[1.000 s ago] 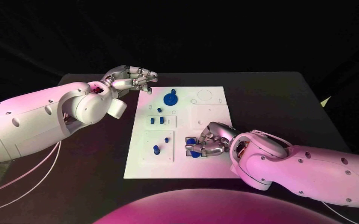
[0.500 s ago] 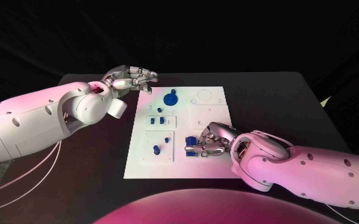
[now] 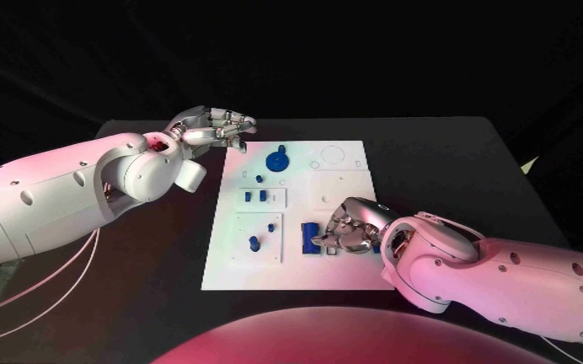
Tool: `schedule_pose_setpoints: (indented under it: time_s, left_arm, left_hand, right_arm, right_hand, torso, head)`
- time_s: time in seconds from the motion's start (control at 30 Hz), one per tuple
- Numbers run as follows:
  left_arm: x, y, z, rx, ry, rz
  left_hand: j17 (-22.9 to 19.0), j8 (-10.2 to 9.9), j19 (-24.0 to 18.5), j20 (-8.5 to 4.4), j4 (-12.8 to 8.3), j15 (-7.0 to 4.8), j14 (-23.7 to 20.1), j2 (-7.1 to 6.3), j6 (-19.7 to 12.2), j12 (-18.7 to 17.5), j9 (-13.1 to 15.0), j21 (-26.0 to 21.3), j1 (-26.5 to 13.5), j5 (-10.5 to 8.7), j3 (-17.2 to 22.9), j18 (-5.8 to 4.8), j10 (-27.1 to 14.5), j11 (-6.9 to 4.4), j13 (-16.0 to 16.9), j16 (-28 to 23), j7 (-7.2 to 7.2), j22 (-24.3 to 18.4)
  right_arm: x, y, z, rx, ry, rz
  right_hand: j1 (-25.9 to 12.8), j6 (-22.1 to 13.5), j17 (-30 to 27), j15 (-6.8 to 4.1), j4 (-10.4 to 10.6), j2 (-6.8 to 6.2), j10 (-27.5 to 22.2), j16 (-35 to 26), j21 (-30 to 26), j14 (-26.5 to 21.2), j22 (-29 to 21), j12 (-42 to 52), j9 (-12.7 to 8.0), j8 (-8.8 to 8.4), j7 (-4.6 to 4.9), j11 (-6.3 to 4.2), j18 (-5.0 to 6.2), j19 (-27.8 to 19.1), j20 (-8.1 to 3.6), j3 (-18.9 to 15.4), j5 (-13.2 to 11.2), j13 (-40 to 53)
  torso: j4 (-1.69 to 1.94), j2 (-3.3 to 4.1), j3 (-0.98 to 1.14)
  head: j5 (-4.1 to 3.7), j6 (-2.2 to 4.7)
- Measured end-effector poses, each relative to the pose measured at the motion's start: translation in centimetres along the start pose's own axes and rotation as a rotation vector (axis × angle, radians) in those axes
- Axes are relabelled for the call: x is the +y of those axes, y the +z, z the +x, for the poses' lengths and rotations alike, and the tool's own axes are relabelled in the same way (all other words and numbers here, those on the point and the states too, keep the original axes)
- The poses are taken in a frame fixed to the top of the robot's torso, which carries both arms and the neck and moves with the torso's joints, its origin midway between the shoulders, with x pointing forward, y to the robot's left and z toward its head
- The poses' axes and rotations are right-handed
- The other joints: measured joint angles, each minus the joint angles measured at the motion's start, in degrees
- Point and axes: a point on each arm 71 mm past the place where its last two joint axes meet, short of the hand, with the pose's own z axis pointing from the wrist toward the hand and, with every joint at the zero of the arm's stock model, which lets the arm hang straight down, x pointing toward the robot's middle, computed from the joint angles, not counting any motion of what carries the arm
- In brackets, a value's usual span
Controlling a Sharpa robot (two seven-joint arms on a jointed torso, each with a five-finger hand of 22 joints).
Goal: Assemble the parts on the task board
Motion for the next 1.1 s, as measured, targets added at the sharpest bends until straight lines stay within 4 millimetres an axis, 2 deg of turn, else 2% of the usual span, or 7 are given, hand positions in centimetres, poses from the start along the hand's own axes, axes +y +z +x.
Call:
schedule_pose_setpoints:
  time_s: [0.3, 0.5, 0.57, 0.67, 0.77, 0.87, 1.1]
  left_arm:
    - [0.0, 0.0, 0.0, -0.001, 0.0, -0.002]
    - [0.1, -0.1, -0.1, -0.002, 0.0, -0.002]
    - [0.1, -0.1, -0.2, -0.004, 0.0, -0.003]
    - [0.1, -0.2, -0.3, -0.006, 0.001, -0.003]
    - [0.1, -0.3, -0.3, -0.006, 0.001, -0.003]
    - [0.0, -0.3, -0.1, -0.003, 0.0, -0.001]
    - [0.0, -0.3, 0.2, 0.005, -0.001, 0.001]
  left_hand:
    - [0.0, 0.0, 0.0, 0.0, 0.0, 0.0, 0.0, 0.0, 0.0, 0.0, 0.0, 0.0, 0.0, 0.0, 0.0, 0.0, 0.0, 0.0, 0.0, 0.0, 0.0, 0.0]
    - [0.0, 0.0, 0.0, 0.0, 0.0, 0.0, 0.0, 0.0, 0.0, 0.0, 0.0, 0.0, 0.0, 0.0, 0.0, 0.0, 0.0, 0.0, 0.0, 0.0, 0.0, 0.0]
    - [0.0, 0.0, 0.0, 0.0, 0.0, 0.0, 0.0, 0.0, 0.0, 0.0, 0.0, 0.0, 0.0, 0.0, 0.0, 0.0, 0.0, 0.0, 0.0, 0.0, 0.0, 0.0]
    - [0.0, 0.0, 0.0, 0.0, 0.0, 0.0, 0.0, 0.0, 0.0, 0.0, 0.0, 0.0, 0.0, 0.0, 0.0, 0.0, 0.0, 0.0, 0.0, 0.0, 0.0, 0.0]
    - [0.0, 0.0, 0.0, 0.0, 0.0, 0.0, 0.0, 0.0, 0.0, 0.0, 0.0, 0.0, 0.0, 0.0, 0.0, 0.0, 0.0, 0.0, 0.0, 0.0, 0.0, 0.0]
    - [0.0, 0.0, 0.0, 0.0, -0.2, 0.0, 0.0, 0.0, 0.0, 0.2, 0.0, 0.0, 0.0, 0.0, 0.2, 0.0, 0.0, 0.0, 0.0, 0.0, 0.0, -0.1]
    - [0.0, 0.0, 0.0, 0.0, -0.2, 0.0, 0.0, 0.0, 0.0, 0.2, 0.0, 0.0, 0.0, 0.0, 0.2, 0.0, 0.0, 0.0, 0.0, 0.0, 0.0, -0.1]
  right_arm:
    - [-0.1, 0.0, -0.1, -0.005, -0.014, -0.001]
    - [-1.2, -0.9, -1.4, -0.053, -0.003, 0.009]
    - [-1.8, -1.3, -2.4, -0.085, 0.002, 0.012]
    - [-2.7, -1.9, -4.1, -0.137, 0.007, 0.019]
    - [-3.4, -2.3, -5.0, -0.164, 0.008, 0.027]
    - [-4.6, -2.9, -5.7, -0.187, 0.001, 0.049]
    - [-6.6, -3.8, -5.7, -0.199, -0.026, 0.086]
  right_hand:
    - [1.0, 0.0, 0.0, 0.0, -0.2, -0.97, 0.0, 0.0, 0.0, 0.0, 0.0, 0.2, 0.2, 0.0, 0.0, 0.0, -0.01, 0.0, 0.0, 0.2, 0.4, 0.0]
    - [2.0, 0.0, 0.0, 0.0, -0.2, -1.97, 0.0, 0.0, -0.2, 0.0, 0.0, -0.6, 1.0, 0.0, 0.0, 0.01, 0.0, 0.0, 0.0, 0.2, 3.3, 0.0]
    - [2.2, -0.6, 0.0, 0.01, -0.1, -2.21, 0.0, 0.0, -0.2, 0.0, 0.0, -1.1, 1.4, -0.09, 0.33, 0.0, -0.01, 0.0, 0.01, 0.1, 3.7, 0.0]
    - [2.6, -3.0, 0.0, 0.01, 0.1, -2.64, 0.0, 0.0, -0.6, 0.0, 0.0, -1.8, 1.4, -1.42, 1.08, 0.02, 0.0, 0.0, 0.01, -0.1, 3.7, 0.0]
    - [3.4, -5.0, 0.0, 0.58, 0.2, -3.41, 0.0, 0.0, -0.7, 0.1, 0.0, -2.5, 0.8, -2.8, 1.88, 1.01, 0.0, 0.0, 0.05, -0.2, 3.7, 0.0]
    - [3.9, -5.9, 0.0, 0.74, 0.0, -3.86, -0.2, 0.0, -1.3, 0.1, 0.0, -3.7, 0.4, -3.55, 2.58, 1.28, -0.01, 0.0, 0.44, -0.5, 3.7, 0.0]
    - [4.2, -5.7, 0.0, 1.15, 0.0, -4.21, -0.3, 0.0, -1.6, 0.1, 0.0, -4.0, 0.2, -3.55, 2.41, 1.37, -0.01, 0.0, 0.85, -0.5, 3.7, 0.0]
  torso:
    - [0.05, 0.04, -0.06]
    - [0.05, 0.04, -0.08]
    - [0.04, 0.03, -0.1]
    - [-0.06, 0.0, -0.15]
    - [-0.14, -0.02, -0.21]
    - [-0.21, -0.04, -0.38]
    - [-0.33, -0.08, -0.45]
  head:
    - [-0.15, 0.0]
    - [-0.21, 0.0]
    - [-0.36, 0.0]
    - [-0.81, 0.0]
    - [-1.18, 0.0]
    - [-1.52, 0.0]
    - [-2.04, 0.0]
